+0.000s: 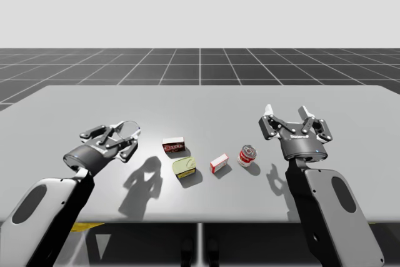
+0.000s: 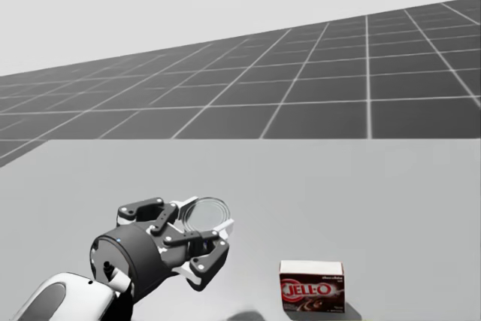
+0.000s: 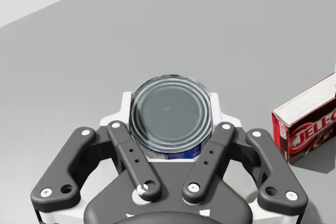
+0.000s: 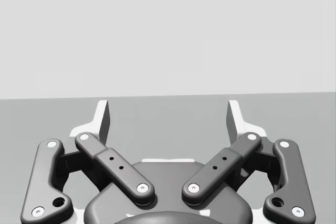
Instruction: Grasp the tuna can and hold it up.
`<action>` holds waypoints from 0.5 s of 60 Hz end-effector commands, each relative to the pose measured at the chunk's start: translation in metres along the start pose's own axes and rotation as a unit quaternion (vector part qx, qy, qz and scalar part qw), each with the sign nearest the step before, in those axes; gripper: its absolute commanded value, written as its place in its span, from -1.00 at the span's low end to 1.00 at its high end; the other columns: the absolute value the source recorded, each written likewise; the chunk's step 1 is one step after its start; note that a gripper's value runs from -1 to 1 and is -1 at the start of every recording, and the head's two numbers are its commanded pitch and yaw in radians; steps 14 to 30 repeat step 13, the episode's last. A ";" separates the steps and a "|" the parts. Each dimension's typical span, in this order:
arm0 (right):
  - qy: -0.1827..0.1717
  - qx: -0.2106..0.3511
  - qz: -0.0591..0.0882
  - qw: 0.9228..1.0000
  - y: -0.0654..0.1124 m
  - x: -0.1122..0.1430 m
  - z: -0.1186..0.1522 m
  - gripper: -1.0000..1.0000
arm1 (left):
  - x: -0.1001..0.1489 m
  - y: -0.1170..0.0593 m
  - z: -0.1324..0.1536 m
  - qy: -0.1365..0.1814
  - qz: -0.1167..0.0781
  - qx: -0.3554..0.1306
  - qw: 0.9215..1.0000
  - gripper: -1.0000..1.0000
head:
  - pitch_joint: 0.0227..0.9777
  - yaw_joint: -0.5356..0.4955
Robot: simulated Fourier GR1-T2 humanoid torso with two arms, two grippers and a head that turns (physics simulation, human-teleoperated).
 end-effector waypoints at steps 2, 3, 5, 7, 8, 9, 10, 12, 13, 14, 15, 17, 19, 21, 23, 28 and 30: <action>0.001 -0.001 -0.001 1.000 -0.001 0.000 0.000 -1.00 | 0.056 0.005 0.005 -0.057 -0.041 -0.039 0.997 0.96 | -0.10 0.71; 0.000 -0.001 -0.001 1.000 -0.001 0.000 0.000 -1.00 | 0.059 0.006 0.006 -0.060 -0.042 -0.039 0.997 0.98 | -0.10 0.71; 0.000 -0.001 -0.001 1.000 -0.001 0.000 0.000 -1.00 | 0.067 0.007 0.008 -0.068 -0.045 -0.037 0.996 0.98 | -0.11 0.71; 0.001 -0.001 -0.001 1.000 -0.001 0.000 0.000 -1.00 | 0.077 0.009 0.011 -0.079 -0.052 -0.033 0.995 0.99 | -0.11 0.71; 0.001 -0.001 -0.001 1.000 -0.001 0.000 0.000 -1.00 | 0.080 0.009 0.011 -0.082 -0.053 -0.032 0.995 0.98 | -0.11 0.71; 0.001 -0.001 -0.001 1.000 -0.001 0.000 0.000 -1.00 | 0.083 0.009 0.012 -0.085 -0.055 -0.031 0.994 0.99 | -0.11 0.71; 0.001 -0.001 -0.001 1.000 -0.001 0.000 0.000 -1.00 | 0.085 0.009 0.013 -0.088 -0.056 -0.030 0.994 0.99 | -0.11 0.71; 0.001 -0.001 -0.002 1.000 -0.001 0.000 0.000 -1.00 | 0.093 0.010 0.015 -0.097 -0.062 -0.028 0.993 1.00 | -0.11 0.71; 0.001 -0.001 -0.002 1.000 -0.001 0.000 0.000 -1.00 | 0.098 0.010 0.016 -0.102 -0.064 -0.026 0.992 1.00 | -0.11 0.71; 0.001 -0.001 -0.002 1.000 -0.001 0.000 0.000 -1.00 | 0.098 0.010 0.016 -0.102 -0.064 -0.026 0.992 1.00 | -0.11 0.71; 0.001 -0.001 -0.002 1.000 -0.001 0.000 0.000 -1.00 | 0.098 0.010 0.016 -0.102 -0.064 -0.026 0.992 1.00 | -0.11 0.71; 0.001 -0.001 -0.002 1.000 -0.001 0.000 0.000 -1.00 | 0.098 0.010 0.016 -0.102 -0.064 -0.026 0.992 1.00 | -0.11 0.71; 0.001 -0.001 -0.002 1.000 -0.001 0.000 0.000 -1.00 | 0.098 0.010 0.016 -0.102 -0.064 -0.026 0.992 1.00 | -0.11 0.71; 0.001 -0.001 -0.002 1.000 -0.001 0.000 0.000 -1.00 | 0.098 0.010 0.016 -0.102 -0.064 -0.026 0.992 1.00 | -0.11 0.71; 0.001 -0.001 -0.002 1.000 -0.001 0.000 0.000 -1.00 | 0.098 0.010 0.016 -0.102 -0.064 -0.026 0.992 1.00 | -0.11 0.71; 0.001 -0.001 -0.002 1.000 -0.001 0.000 0.000 -1.00 | 0.098 0.010 0.016 -0.102 -0.064 -0.026 0.992 1.00 | -0.11 0.71; 0.001 -0.001 -0.002 1.000 -0.001 0.000 0.000 -1.00 | 0.098 0.010 0.016 -0.102 -0.064 -0.026 0.992 1.00 | -0.11 0.71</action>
